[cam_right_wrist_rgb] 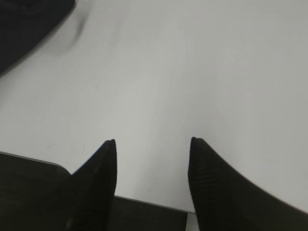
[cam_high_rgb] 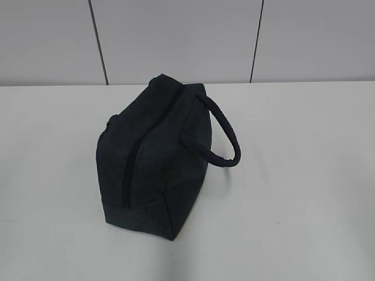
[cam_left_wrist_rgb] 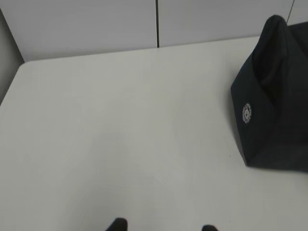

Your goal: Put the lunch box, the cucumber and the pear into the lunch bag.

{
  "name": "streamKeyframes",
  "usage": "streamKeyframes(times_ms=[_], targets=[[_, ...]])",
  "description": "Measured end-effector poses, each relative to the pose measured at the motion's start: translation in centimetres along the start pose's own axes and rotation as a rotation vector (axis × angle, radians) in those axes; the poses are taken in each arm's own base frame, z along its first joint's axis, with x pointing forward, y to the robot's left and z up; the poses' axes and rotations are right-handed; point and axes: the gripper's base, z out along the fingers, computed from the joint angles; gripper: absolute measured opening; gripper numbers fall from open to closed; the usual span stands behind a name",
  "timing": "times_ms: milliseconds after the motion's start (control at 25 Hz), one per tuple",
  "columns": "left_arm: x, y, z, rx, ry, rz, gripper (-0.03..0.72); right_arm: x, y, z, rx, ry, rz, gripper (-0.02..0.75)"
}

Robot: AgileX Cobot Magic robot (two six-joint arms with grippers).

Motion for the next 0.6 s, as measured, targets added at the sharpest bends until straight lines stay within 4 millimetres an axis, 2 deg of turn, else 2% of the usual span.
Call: streamKeyframes(times_ms=[80, 240, 600], targets=[[0.3, 0.0, -0.1, 0.0, -0.046, -0.002, 0.292, 0.8, 0.1, -0.1, 0.004, -0.043, -0.007, 0.383], [0.8, 0.0, -0.5, 0.0, -0.087, -0.006, 0.287, 2.8, 0.3, 1.1, 0.003, -0.031, -0.011, 0.377], [0.8, 0.0, -0.5, 0.0, -0.094, -0.006, 0.274, 3.7, 0.2, 0.4, 0.03, -0.11, -0.017, 0.375]])
